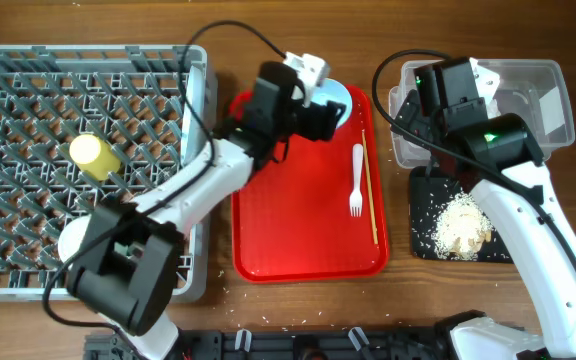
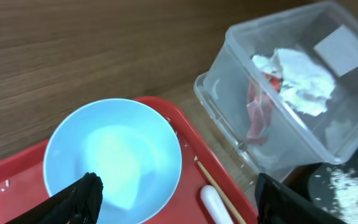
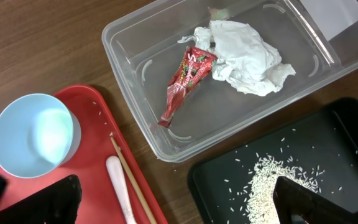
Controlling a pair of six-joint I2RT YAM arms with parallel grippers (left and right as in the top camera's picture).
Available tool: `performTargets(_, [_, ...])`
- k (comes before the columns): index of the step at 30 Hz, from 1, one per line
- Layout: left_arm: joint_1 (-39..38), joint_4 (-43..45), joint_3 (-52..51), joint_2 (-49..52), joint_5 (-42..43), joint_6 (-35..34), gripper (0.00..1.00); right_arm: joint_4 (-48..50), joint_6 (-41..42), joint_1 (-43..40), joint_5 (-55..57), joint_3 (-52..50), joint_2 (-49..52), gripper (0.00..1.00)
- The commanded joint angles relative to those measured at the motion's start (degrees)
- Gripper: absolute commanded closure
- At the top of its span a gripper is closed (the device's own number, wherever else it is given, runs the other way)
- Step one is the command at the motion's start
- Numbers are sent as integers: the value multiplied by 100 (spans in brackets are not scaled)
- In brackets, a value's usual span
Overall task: Sort waste into correct bins and load items into the dishwasher rack
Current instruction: 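Reach the left gripper to the small light-blue bowl and grasp it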
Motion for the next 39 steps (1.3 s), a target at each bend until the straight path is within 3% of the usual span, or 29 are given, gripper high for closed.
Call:
performTargets(1, [-122, 101, 15, 313, -404, 269, 21, 15, 68, -2, -31, 90, -46, 0])
performTargets(3, [-188, 118, 15, 501, -402, 280, 21, 15, 68, -2, -31, 90, -46, 0])
performTargets(5, [-304, 229, 15, 697, -402, 748, 23, 15, 68, -2, -31, 90, -46, 0])
performTargets(8, [-466, 734, 15, 922, -402, 1309, 33, 15, 66, -2, -31, 90, -46, 0])
performTargets(11, [-501, 846, 15, 1126, -404, 1316, 28, 15, 66, -2, -31, 90, -46, 0])
performTargets(14, [-501, 544, 15, 1305, -402, 1311, 28, 15, 68, -2, -31, 90, -46, 0])
performTargets(20, [-503, -59, 15, 1279, -398, 1285, 41, 13, 66, -2, -31, 90, -46, 0])
performTargets(27, [-501, -844, 15, 807, -404, 944, 46, 15, 68, -2, -31, 90, -46, 0])
performTargets(34, [-501, -2107, 15, 219, -400, 944, 41, 15, 68, -2, -31, 90, -46, 0])
performTargets(36, [-501, -2262, 15, 205, -400, 946, 36, 15, 66, -2, -31, 90, -46, 0])
performTargets(37, [-501, -2315, 15, 205, -398, 946, 28, 15, 68, -2, -31, 90, -46, 0])
performTargets(39, [-501, -2267, 15, 203, -400, 949, 24, 15, 66, -2, -31, 90, -46, 0])
